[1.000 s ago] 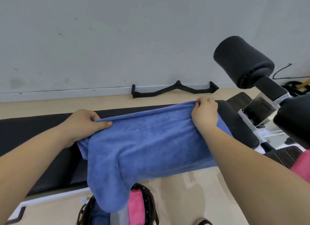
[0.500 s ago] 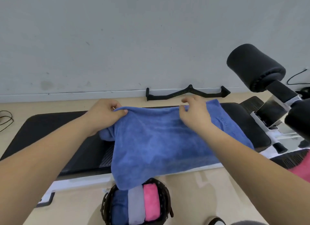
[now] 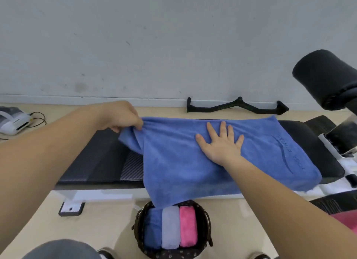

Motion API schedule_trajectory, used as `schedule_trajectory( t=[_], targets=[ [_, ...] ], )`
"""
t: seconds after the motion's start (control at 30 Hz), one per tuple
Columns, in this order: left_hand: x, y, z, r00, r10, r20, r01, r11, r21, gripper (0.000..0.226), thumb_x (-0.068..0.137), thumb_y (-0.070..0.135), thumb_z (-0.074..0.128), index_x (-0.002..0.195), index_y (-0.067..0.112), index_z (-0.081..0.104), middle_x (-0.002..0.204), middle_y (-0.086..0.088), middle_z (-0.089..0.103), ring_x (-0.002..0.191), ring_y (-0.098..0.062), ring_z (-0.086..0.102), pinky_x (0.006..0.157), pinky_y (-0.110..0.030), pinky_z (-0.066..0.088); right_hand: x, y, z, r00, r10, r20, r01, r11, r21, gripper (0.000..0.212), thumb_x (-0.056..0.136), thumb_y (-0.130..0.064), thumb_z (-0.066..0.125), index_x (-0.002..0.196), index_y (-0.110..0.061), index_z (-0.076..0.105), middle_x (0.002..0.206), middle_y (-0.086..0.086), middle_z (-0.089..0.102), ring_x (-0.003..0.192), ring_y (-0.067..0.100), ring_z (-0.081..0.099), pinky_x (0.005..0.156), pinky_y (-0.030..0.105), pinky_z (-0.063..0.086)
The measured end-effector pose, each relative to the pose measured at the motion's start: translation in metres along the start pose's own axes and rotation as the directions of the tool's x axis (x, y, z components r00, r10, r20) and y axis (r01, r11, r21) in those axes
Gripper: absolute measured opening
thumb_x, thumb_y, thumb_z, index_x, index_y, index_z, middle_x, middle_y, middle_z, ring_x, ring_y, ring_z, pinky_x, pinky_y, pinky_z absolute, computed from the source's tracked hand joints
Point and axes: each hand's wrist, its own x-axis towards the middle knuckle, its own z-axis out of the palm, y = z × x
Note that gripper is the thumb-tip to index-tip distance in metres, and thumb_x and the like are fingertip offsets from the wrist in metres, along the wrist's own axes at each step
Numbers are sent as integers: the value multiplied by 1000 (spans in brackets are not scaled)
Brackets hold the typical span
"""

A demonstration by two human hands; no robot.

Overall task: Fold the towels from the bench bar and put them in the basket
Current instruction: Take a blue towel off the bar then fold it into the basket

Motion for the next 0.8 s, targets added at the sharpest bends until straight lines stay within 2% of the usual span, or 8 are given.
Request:
schedule_trajectory(
  t=[0.07,0.17,0.3,0.43,0.53,0.63,0.7,0.8],
  targets=[
    [12,-3,0,973,33,-227,-73,983,-168,7,83,6,64,79,10,69,79,-8,65,73,-27,64,58,-26,54,4,0,3,999,13,-50,-15,1000,-28,82,88,-85,12,161,-49,1,172,1,-14,158,25,-16,120,64,-13],
    [22,-12,8,929,66,-364,-110,989,-100,7,90,13,62,88,10,68,79,-10,68,68,-30,68,47,-27,55,6,-2,9,994,23,-103,-29,998,-60,82,88,-84,8,161,-48,2,173,1,-12,158,25,-15,120,66,-11],
    [25,-34,22,977,-83,-195,60,991,-119,35,84,37,77,78,6,62,69,-9,58,59,-27,53,51,-29,44,5,-2,9,994,17,-111,-23,998,-53,82,88,-85,8,161,-49,3,173,1,-11,158,25,-15,120,66,-12],
    [14,-40,26,991,-133,-25,126,973,-191,28,72,19,77,72,15,49,71,-7,43,64,-23,37,53,-28,30,5,-4,6,996,40,-80,-44,998,-50,78,91,-81,9,161,-47,3,173,3,-11,158,28,-14,120,67,-11],
    [9,-41,21,992,-83,-91,40,914,-404,22,79,9,75,72,12,55,71,-7,54,62,-21,52,53,-25,43,5,-19,2,991,-44,-127,31,994,-103,64,103,-61,20,162,-37,14,172,8,-4,158,33,-6,120,67,0],
    [10,-44,15,985,-97,-139,-31,703,-710,15,90,10,73,82,12,60,81,-9,66,71,-21,67,60,-32,59,15,-35,-7,934,-273,-232,273,961,-30,44,107,-35,35,149,-24,44,159,7,36,148,27,25,120,50,25],
    [11,-48,16,978,-136,-158,-37,635,-772,15,92,17,74,86,14,61,73,-8,63,58,-15,62,56,-30,59,26,-39,-15,942,-257,-216,278,958,74,39,107,-27,37,143,-18,51,146,7,52,138,29,39,111,43,36],
    [13,-55,26,978,-192,-78,61,628,-776,18,87,22,81,89,15,65,71,-5,60,54,-12,53,48,-25,50,42,-33,-20,975,-143,-171,156,985,68,42,107,-26,41,147,-20,49,145,11,46,138,32,35,107,44,38]
  ],
)
